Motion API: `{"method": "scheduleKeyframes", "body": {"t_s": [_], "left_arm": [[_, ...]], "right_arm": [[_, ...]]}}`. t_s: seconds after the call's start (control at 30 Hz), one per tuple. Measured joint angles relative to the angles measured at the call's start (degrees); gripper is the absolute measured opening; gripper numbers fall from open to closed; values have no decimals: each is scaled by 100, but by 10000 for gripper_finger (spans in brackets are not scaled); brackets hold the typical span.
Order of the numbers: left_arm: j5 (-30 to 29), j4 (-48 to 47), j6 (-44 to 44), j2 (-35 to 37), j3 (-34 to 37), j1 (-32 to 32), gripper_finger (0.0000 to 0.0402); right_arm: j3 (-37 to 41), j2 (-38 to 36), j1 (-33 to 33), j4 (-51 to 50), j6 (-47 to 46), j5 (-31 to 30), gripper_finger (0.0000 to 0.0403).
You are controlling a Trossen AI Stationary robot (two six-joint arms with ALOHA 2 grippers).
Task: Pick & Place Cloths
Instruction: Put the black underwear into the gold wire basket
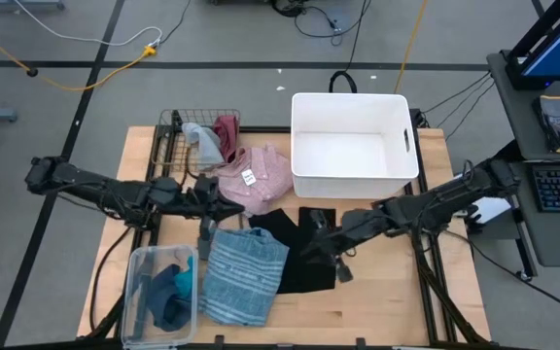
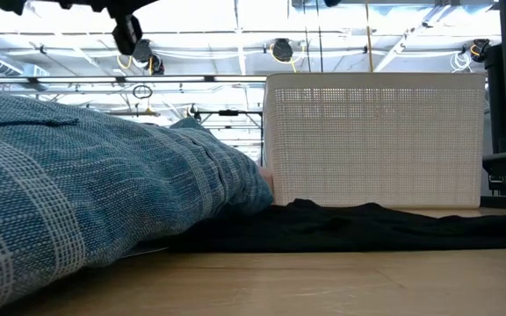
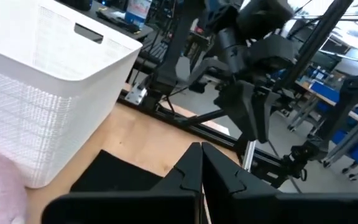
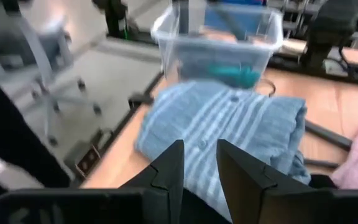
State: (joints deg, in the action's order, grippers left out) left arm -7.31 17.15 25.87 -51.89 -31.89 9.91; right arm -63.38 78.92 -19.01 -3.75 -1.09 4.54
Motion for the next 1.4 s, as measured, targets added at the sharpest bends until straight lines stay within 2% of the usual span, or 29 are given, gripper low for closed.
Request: {"method": "scheduleKeyframes", "body": {"t_s": [0.3, 0.47, 0.8, 1.03, 1.17, 1.4], "left_arm": [[223, -106, -182, 738, 328, -6, 15], [260, -253, -173, 915, 331, -4, 2], [286, -229, -61, 963, 331, -4, 17], [321, -229, 17, 961, 331, -4, 3], [323, -229, 48, 961, 331, -4, 15], [395, -228, 232, 961, 331, -4, 14]], "right_arm": [[-1284, 917, 26, -1599, 851, 1, 86], [-1328, 1234, 60, -1813, 1079, 4, 86], [-1328, 2041, 200, -2051, 1448, 4, 87], [-1326, 2106, 325, -2255, 1559, 17, 88], [-1326, 2102, 326, -2257, 1787, 12, 108], [-1326, 2104, 328, -2371, 2189, -13, 174]]}}
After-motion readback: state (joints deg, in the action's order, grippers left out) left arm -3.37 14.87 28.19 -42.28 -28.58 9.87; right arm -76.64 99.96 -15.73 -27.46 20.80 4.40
